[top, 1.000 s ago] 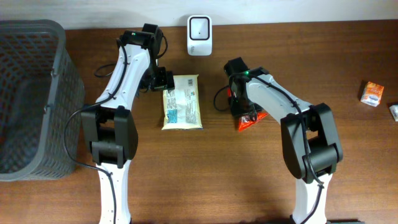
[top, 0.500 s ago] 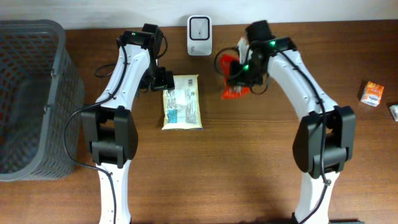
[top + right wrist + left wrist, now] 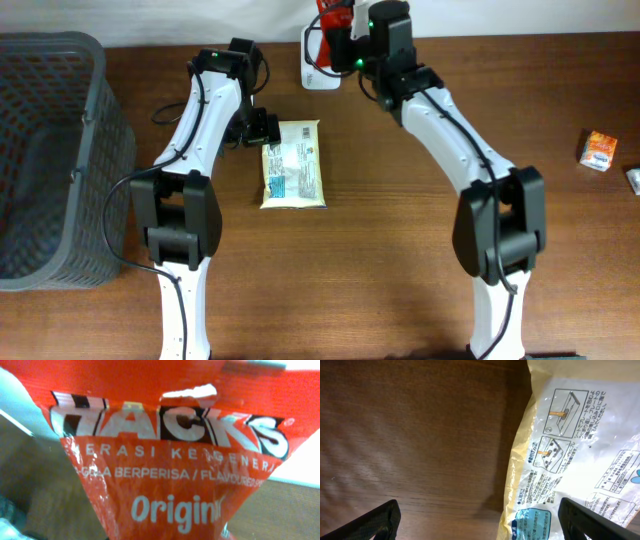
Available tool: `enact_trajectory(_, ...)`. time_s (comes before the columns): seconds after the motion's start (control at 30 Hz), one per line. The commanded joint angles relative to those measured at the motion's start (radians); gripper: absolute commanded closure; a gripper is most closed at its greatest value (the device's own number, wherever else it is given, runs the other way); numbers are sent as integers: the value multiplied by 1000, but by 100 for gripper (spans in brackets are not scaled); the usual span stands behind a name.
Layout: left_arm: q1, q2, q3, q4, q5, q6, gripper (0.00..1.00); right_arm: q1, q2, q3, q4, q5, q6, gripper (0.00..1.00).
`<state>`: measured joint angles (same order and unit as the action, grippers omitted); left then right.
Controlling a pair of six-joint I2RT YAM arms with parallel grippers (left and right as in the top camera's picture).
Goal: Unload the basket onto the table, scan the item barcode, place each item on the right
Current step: 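Lift the red sweets bag up to the white scanner, then carry the red sweets bag to the right table edge and drop it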
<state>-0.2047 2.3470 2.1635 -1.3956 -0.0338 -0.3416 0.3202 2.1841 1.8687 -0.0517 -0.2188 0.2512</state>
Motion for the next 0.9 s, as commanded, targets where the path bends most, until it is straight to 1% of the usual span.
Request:
enact_trajectory(0.0, 0, -2, -5, -1, 4, -13, 1, 13, 90, 15, 150, 41, -3, 82)
enact_trajectory(0.1, 0, -2, -5, -1, 4, -13, 1, 13, 169, 15, 363, 78, -4, 84)
enact_trajectory(0.17, 0, -2, -5, -1, 4, -13, 1, 13, 208, 15, 434, 162, -11, 86)
enact_trajectory(0.23, 0, -2, -5, -1, 4, -13, 1, 12, 232, 15, 449, 190, -11, 87)
enact_trajectory(0.4, 0, -2, -5, -1, 4, -13, 1, 14, 271, 15, 457, 189, -10, 87)
enact_trajectory(0.63, 0, -2, -5, -1, 4, -13, 1, 14, 275, 15, 478, 187, -10, 90)
enact_trajectory(0.77, 0, -2, -5, -1, 4, -13, 1, -22, 231, 15, 493, 187, -1, 94)
enact_trajectory(0.87, 0, -2, -5, -1, 4, -13, 1, -79, 156, 15, 428, 186, 74, 95)
